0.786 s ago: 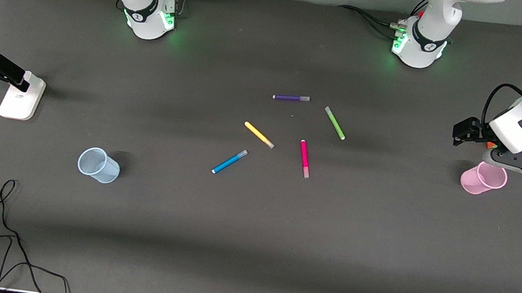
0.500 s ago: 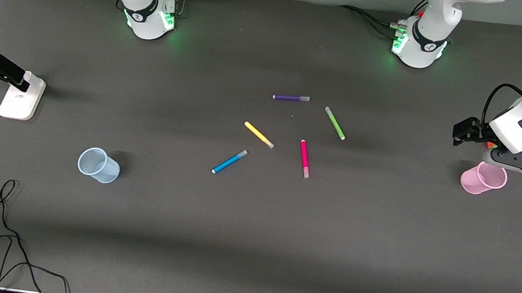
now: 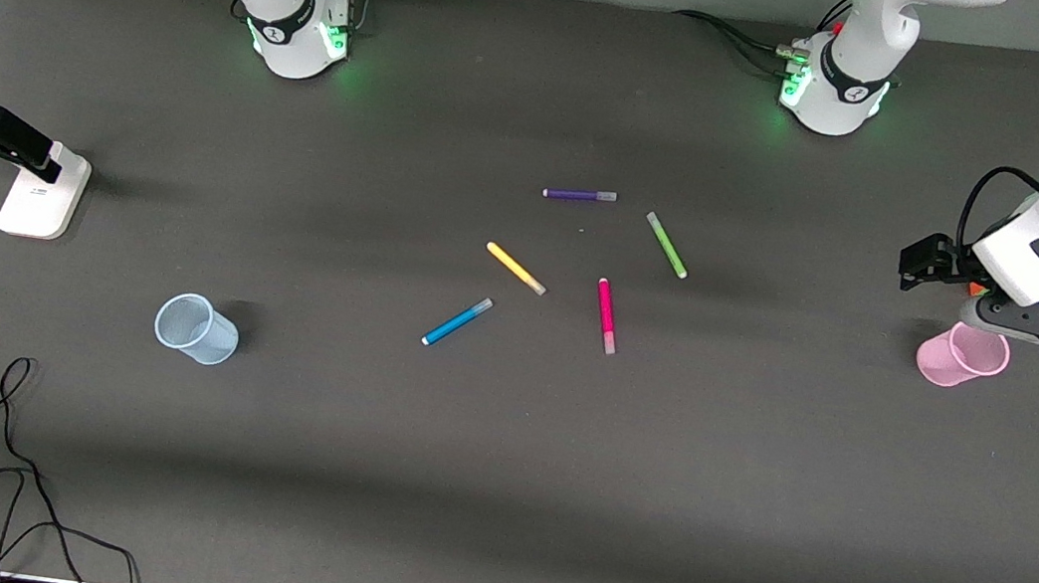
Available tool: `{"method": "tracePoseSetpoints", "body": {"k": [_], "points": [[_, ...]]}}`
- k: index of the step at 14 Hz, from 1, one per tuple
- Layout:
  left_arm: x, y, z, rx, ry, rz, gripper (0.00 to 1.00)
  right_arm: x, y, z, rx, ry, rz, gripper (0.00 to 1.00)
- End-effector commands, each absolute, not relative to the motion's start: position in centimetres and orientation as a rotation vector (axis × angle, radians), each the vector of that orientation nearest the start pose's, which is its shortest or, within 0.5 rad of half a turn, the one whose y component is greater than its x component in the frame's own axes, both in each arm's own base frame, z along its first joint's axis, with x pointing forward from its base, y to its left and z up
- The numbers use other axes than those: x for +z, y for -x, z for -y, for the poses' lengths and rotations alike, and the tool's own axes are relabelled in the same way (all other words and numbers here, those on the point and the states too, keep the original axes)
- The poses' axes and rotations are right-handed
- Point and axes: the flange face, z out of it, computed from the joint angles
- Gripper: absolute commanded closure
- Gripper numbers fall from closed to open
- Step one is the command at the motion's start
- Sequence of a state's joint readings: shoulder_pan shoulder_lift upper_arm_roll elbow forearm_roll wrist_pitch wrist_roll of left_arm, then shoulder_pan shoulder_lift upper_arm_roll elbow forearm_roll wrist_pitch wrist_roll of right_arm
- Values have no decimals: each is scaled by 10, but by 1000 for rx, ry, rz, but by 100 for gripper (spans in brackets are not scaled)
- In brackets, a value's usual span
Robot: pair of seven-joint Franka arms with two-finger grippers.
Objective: Place pink and blue markers in matching cups
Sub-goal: 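Raise both grippers from rest toward the markers, then lower the left gripper to the pink marker while the right gripper reaches the blue marker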
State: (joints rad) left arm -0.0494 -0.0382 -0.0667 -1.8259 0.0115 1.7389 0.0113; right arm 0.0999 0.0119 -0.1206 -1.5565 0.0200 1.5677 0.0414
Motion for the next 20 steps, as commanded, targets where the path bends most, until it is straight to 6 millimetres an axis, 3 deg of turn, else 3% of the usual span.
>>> {"method": "tracePoseSetpoints", "body": {"k": [1,5,8,11,16,18,20], "points": [[534,-530,92,85,3116,-116,1,624,-558,-44,-32,3116,-186,0],[510,-534,122,104,3113,-66,1,605,-560,-132,-24,3098,-376,0],[472,-538,175,120,3105,52,2,586,-558,-199,-41,3064,-558,0],[418,-537,231,179,3088,-65,2,558,-552,-264,-22,2992,-799,0],[313,-530,333,87,3111,190,2,511,-533,-350,0,2856,-1191,0],[278,-530,357,52,3119,261,2,491,-529,-373,26,2794,-1326,0],[256,-533,366,24,3135,255,3,472,-522,-393,67,2757,-1417,0]]}}
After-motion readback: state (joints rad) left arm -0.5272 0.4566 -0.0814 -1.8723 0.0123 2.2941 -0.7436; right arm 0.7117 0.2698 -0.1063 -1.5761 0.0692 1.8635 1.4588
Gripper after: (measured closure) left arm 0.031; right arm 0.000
